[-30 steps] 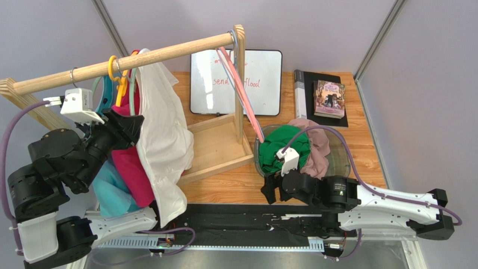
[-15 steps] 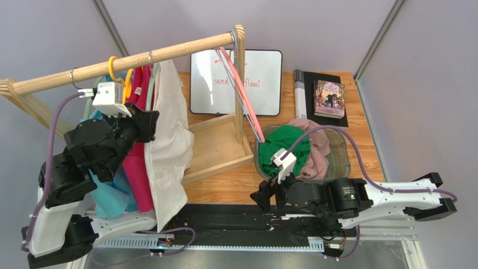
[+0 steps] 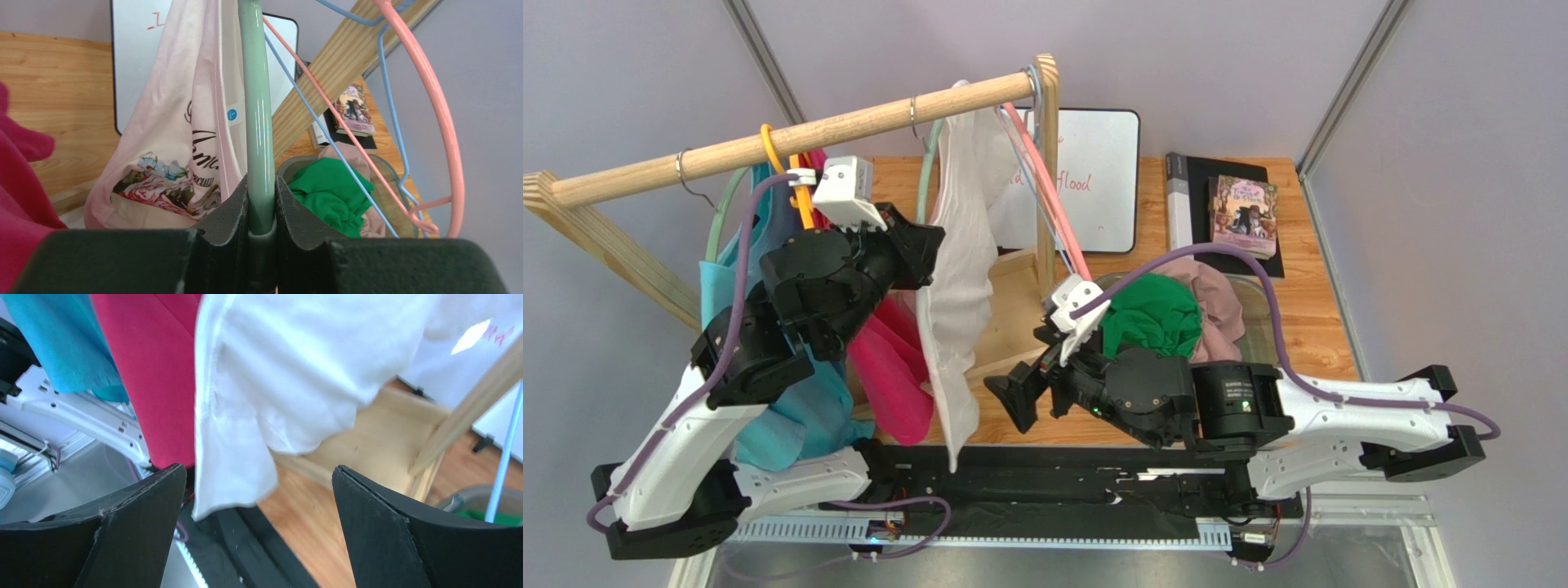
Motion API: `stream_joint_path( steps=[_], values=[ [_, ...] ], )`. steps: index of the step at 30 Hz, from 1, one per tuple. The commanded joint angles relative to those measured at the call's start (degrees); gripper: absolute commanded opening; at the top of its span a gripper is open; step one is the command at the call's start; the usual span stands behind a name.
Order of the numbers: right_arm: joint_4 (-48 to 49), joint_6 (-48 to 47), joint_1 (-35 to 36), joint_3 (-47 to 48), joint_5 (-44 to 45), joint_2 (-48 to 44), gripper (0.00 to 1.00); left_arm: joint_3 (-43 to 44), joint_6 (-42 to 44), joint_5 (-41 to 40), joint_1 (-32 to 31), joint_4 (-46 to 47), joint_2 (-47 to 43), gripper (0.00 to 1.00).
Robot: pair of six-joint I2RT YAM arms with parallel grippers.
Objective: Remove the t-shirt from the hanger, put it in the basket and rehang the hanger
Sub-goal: Grab a hanger with a tshirt on it with the right arm
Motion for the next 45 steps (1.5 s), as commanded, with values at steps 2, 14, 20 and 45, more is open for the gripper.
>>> stream_joint_path(
  steps=[2,14,20,45],
  values=[
    [9.45,-10.37,-1.35,6.78,-2.86,4.99,0.97,-3.21,-2.14,8.89,-0.05,0.22,-3.49,0.2],
    [8.14,-16.27,-5.39,14.08,-7.52,10.8,1.0,-2.25,1.01,24.45,-0.05,3.56,-1.39,0.34],
    [8.14,-15.66,-9.42,12.68,-8.84,10.1,0.98,-4.8,1.98,29.56,-0.05,6.9,-2.35,0.38],
    [16.84,-21.37,-15.59,7.57,-1.55,9.4,0.0,-12.01,-6.81,12.08,-0.05,9.11,-23.62,0.45]
  ],
)
